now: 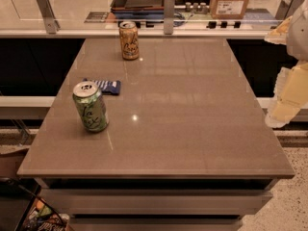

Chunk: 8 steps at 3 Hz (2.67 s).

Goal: Pick green can

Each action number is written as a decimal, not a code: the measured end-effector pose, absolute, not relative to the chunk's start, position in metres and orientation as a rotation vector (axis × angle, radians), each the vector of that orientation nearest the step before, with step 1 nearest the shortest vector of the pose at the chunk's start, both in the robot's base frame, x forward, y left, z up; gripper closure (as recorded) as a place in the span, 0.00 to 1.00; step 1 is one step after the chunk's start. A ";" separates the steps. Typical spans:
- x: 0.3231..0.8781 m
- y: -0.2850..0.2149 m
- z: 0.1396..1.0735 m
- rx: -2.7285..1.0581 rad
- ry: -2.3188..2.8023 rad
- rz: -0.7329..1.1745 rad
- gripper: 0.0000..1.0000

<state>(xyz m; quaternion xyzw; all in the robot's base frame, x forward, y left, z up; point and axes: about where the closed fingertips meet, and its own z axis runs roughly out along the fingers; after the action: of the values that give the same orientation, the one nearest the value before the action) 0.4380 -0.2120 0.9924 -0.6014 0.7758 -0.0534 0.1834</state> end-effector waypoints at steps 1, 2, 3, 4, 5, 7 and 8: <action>0.438 -0.212 0.993 -1.695 2.186 -0.151 0.00; 0.446 -0.199 0.986 -1.686 2.133 -0.104 0.00; 0.460 -0.177 0.975 -1.662 2.048 -0.032 0.00; 0.472 -0.143 0.959 -1.617 1.948 0.110 0.00; 0.480 -0.119 0.951 -1.557 1.892 0.210 0.00; 0.507 -0.065 0.926 -1.401 1.656 0.520 0.00; 0.513 -0.039 0.924 -1.365 1.536 0.630 0.00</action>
Offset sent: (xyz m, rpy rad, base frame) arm 0.0238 0.0349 -0.0220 0.1460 -0.0447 0.0722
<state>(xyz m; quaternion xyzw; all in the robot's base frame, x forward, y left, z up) 0.5127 -0.0390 0.9238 -0.5584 0.6286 0.2580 0.4759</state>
